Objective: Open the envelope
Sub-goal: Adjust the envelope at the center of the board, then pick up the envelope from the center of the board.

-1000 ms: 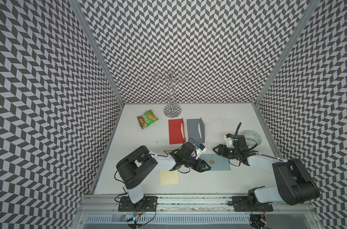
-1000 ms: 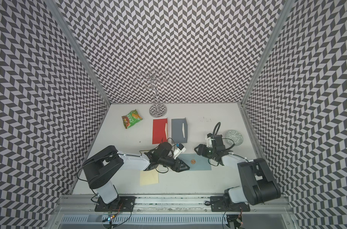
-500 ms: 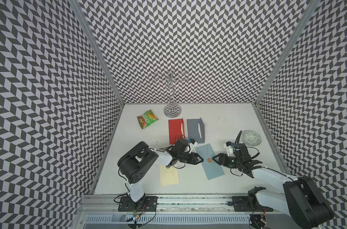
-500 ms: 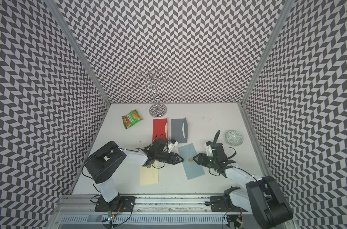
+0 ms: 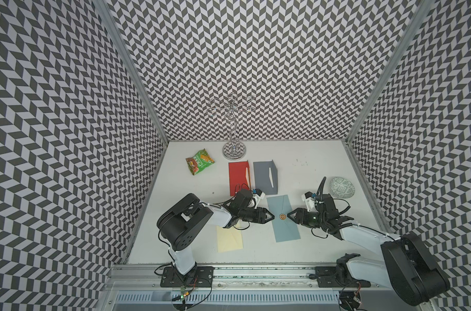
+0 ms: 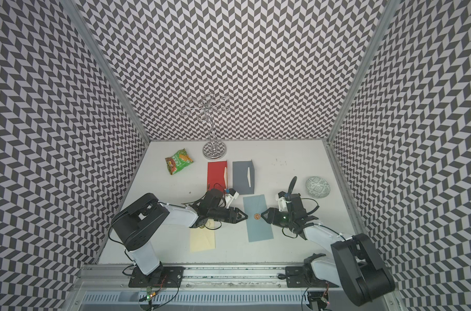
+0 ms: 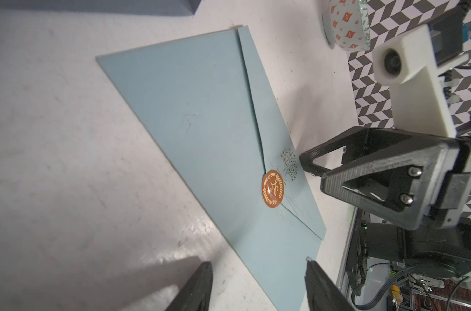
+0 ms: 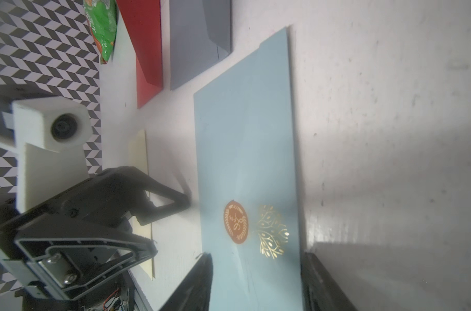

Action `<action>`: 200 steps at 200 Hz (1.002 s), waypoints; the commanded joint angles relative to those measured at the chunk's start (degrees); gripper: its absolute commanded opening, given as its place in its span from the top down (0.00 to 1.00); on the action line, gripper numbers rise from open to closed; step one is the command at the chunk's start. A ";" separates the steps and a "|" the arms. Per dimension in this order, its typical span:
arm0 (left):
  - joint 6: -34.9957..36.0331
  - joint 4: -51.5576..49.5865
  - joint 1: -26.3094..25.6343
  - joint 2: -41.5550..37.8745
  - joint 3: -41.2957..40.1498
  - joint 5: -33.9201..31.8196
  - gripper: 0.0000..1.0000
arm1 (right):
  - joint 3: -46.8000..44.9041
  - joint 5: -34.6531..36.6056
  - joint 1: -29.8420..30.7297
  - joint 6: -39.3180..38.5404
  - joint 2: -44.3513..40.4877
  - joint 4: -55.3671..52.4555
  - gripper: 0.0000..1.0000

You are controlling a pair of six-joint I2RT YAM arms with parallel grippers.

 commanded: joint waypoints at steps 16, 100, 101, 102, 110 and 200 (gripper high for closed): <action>-0.95 1.21 -0.71 1.28 -0.46 0.99 0.42 | -2.19 -4.41 -0.11 0.20 3.24 2.61 0.54; -1.17 0.96 -0.64 1.31 -0.35 0.20 0.42 | -2.71 -3.68 -0.20 -0.34 -6.86 0.55 0.50; -1.15 0.91 -0.64 1.29 -0.36 0.20 0.42 | -2.67 -3.32 -0.19 -0.29 -6.89 0.51 0.50; -1.14 0.85 -0.68 1.33 -0.31 0.21 0.42 | -2.70 -3.14 -0.23 -0.22 -6.95 0.36 0.50; -1.01 0.62 -0.64 1.42 -0.06 0.21 0.42 | -2.74 -0.29 -0.46 0.52 -7.11 -0.59 0.49; -0.70 0.43 -0.77 1.74 0.68 0.82 0.42 | -3.90 -5.97 -1.41 1.26 -0.69 4.77 0.48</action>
